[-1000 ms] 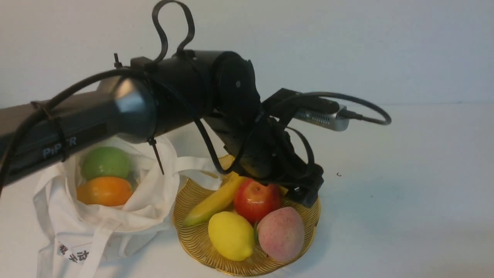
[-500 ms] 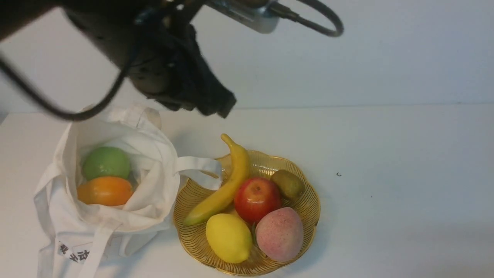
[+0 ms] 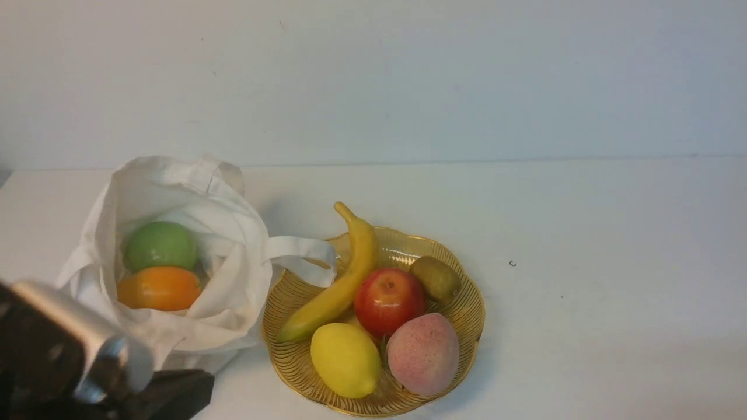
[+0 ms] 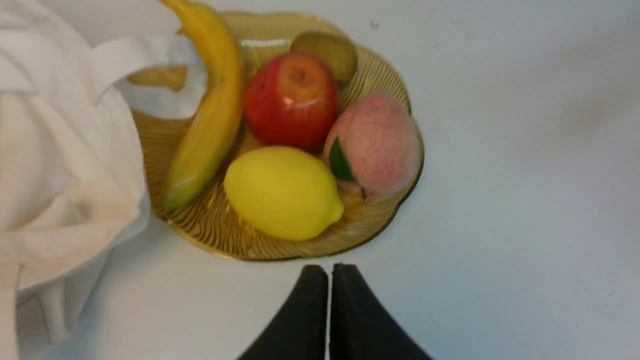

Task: Take the fruit out of the cloth bag on the white table and place them on a plate.

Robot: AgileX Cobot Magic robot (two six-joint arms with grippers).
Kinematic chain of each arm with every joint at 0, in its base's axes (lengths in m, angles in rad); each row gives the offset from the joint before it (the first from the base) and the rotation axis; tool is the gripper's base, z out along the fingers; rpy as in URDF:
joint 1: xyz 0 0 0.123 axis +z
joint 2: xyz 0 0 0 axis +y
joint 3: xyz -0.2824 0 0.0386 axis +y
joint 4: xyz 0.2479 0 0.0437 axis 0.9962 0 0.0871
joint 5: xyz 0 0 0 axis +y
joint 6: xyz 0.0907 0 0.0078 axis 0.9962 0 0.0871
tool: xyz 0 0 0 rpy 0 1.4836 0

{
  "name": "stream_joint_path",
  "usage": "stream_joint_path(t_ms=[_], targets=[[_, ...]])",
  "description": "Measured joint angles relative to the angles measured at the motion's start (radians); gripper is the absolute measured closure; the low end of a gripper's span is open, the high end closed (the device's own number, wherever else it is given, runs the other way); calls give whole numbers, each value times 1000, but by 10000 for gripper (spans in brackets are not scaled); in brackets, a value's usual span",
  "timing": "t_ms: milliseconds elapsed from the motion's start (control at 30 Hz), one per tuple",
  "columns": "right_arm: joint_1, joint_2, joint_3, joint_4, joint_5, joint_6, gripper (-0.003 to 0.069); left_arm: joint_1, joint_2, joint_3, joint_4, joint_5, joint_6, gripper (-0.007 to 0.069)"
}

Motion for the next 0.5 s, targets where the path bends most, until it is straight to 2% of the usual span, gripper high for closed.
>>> stream_joint_path(t_ms=[100,300,500], targets=[[0,0,0,0,0,0,674,0,-131,96,-4,-51,0,632],[0,0,0,0,0,0,674,0,-334,214,23,-56,0,632],[0,0,0,0,0,0,674,0,-397,237,98,-56,-7,631]])
